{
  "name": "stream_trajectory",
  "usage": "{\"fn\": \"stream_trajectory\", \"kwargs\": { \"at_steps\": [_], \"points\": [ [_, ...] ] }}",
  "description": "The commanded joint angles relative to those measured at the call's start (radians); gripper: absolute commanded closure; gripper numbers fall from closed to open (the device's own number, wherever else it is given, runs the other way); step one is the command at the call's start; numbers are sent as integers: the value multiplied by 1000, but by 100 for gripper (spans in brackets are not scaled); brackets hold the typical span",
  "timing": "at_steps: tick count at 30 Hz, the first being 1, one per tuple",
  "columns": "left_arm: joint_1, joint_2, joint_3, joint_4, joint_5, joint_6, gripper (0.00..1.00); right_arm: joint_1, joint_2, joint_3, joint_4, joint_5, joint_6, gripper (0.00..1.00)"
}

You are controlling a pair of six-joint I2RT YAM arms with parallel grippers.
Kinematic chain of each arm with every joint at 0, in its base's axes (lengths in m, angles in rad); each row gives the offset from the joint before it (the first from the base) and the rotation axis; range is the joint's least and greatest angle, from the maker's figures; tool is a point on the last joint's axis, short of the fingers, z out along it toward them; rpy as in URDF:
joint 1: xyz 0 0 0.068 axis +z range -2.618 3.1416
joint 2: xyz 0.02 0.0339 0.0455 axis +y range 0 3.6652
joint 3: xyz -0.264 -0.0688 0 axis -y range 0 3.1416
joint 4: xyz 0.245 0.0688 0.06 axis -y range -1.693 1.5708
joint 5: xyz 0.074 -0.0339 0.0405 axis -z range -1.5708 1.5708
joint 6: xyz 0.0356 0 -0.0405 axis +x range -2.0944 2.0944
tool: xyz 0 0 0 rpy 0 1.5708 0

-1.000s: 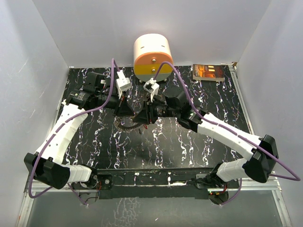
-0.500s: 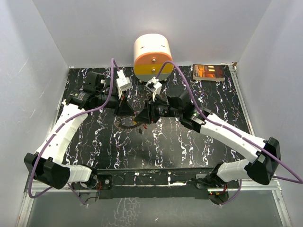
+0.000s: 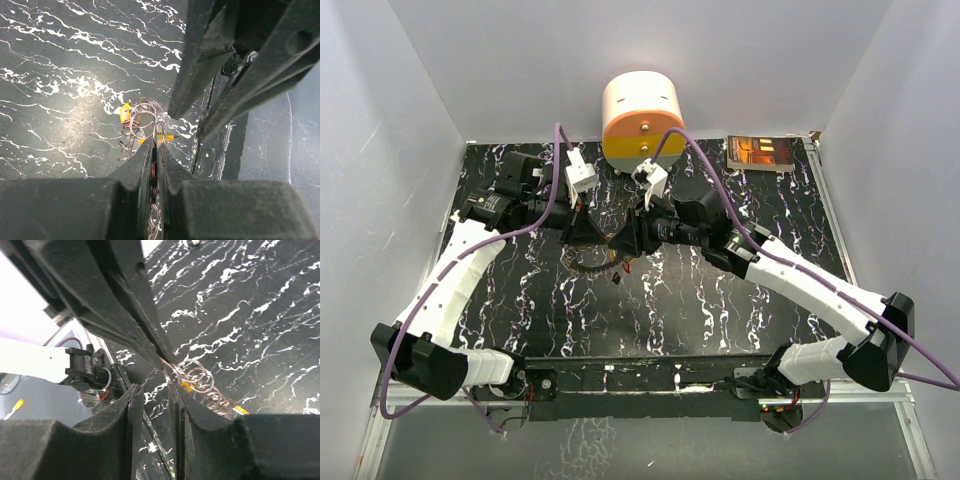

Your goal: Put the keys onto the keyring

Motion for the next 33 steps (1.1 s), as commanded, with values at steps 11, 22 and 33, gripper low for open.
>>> {"fn": "stream_trajectory", "kwargs": {
  "at_steps": [11,22,33],
  "points": [
    [-2,-29,38,6,61,7,100,3,36,74,7,86,-95,65],
    [-3,-34,37,7,60,9,100,4,55,92,22,60,-84,65],
    [-3,-27,32,10,62,10,100,4,57,89,46,21,-70,77]
  ]
}}
